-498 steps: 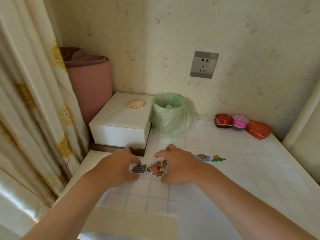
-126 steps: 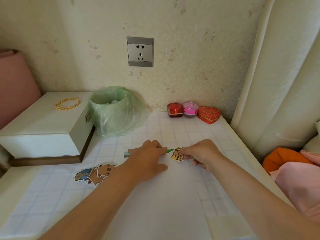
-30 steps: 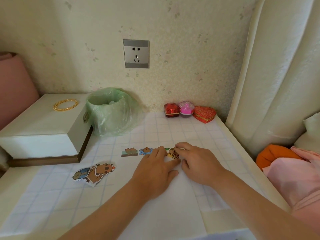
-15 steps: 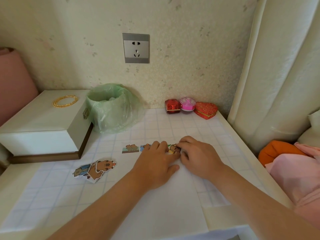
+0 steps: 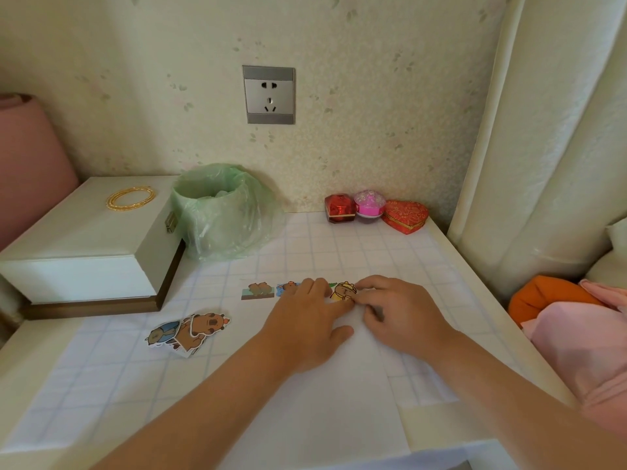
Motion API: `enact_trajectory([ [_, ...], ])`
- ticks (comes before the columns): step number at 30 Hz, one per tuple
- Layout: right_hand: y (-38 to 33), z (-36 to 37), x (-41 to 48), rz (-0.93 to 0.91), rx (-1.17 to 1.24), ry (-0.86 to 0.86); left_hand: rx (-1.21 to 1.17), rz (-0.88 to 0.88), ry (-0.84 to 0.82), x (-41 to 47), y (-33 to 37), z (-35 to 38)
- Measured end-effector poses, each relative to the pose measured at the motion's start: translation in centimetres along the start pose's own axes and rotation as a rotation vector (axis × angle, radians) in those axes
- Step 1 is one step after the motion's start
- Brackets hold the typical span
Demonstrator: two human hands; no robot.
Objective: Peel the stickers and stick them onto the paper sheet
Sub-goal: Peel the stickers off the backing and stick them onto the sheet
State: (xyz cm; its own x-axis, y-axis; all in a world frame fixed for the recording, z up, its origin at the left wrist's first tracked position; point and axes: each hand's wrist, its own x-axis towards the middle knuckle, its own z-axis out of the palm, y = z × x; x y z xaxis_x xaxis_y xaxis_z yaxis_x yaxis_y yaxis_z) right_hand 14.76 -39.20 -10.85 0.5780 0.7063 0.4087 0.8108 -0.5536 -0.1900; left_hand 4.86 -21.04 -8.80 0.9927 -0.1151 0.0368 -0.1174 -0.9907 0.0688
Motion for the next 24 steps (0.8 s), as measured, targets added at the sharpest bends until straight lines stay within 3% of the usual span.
enact_trajectory([
  [7, -0.2, -0.3, -0.1, -0.061, -0.070, -0.074, 0.096, 0.009, -0.062, 0.0, 0.9, -0.6],
  [14, -0.4, 0.3, 0.3, 0.018, -0.086, -0.082, 0.096, 0.028, -0.083, -0.2, 0.8, -1.1],
  [21, -0.8, 0.2, 0.4, 0.016, -0.139, -0.123, -0.014, 0.001, 0.111, 0.5, -0.6, -0.2],
  [24, -0.8, 0.1, 0.5, -0.001, -0.167, -0.178, -0.060, 0.012, 0.051, 0.9, -0.7, 0.9],
])
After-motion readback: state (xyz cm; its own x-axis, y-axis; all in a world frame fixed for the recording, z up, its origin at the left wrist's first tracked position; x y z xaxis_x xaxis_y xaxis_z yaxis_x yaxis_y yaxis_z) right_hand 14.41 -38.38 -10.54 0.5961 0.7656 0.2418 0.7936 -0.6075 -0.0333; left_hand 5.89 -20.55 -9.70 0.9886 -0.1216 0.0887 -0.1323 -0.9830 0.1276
